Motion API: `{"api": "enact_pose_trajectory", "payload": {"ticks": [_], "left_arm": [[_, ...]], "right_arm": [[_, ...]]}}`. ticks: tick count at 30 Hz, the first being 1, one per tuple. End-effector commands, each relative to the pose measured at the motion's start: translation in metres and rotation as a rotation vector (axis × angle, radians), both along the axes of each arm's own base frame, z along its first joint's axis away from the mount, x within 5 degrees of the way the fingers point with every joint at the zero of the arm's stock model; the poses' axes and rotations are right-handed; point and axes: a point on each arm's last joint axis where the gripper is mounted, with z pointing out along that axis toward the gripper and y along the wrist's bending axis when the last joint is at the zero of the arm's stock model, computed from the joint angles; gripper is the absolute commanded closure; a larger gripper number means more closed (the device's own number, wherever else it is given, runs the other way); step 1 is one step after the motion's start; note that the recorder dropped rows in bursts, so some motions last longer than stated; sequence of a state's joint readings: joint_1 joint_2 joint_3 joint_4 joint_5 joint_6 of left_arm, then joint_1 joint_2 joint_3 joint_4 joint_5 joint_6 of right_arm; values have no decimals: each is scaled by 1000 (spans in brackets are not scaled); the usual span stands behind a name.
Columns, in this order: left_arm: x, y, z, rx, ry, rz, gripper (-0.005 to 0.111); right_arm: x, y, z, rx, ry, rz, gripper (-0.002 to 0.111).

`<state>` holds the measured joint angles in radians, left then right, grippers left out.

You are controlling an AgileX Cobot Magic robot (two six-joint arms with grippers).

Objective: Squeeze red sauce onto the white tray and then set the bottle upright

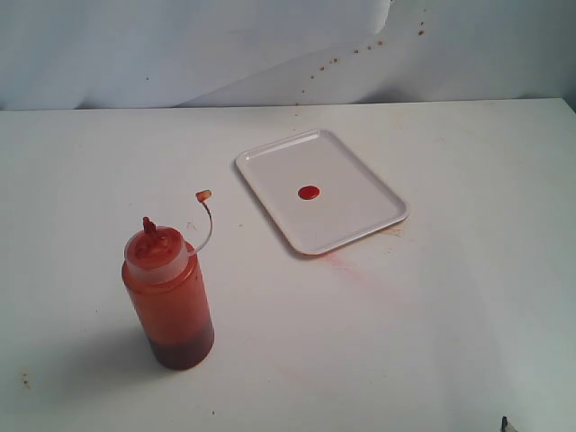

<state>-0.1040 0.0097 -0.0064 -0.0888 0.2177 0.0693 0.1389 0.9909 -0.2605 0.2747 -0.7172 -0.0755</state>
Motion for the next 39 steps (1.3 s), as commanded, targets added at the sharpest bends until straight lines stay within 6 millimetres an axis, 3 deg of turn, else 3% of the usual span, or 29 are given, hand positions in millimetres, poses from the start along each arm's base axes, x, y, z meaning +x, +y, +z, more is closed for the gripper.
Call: {"api": "enact_pose_trajectory", "payload": {"ticks": [1, 17, 39], "left_arm": [[-1, 0, -7, 14, 58, -5, 107], [-3, 2, -15, 81, 137, 2, 107], [-3, 14, -14, 18, 140, 251, 107]], "right_arm": [[-2, -2, 0, -2, -15, -13, 108], [-2, -2, 0, -2, -15, -13, 108], [-2, -2, 0, 0, -15, -13, 108]]}}
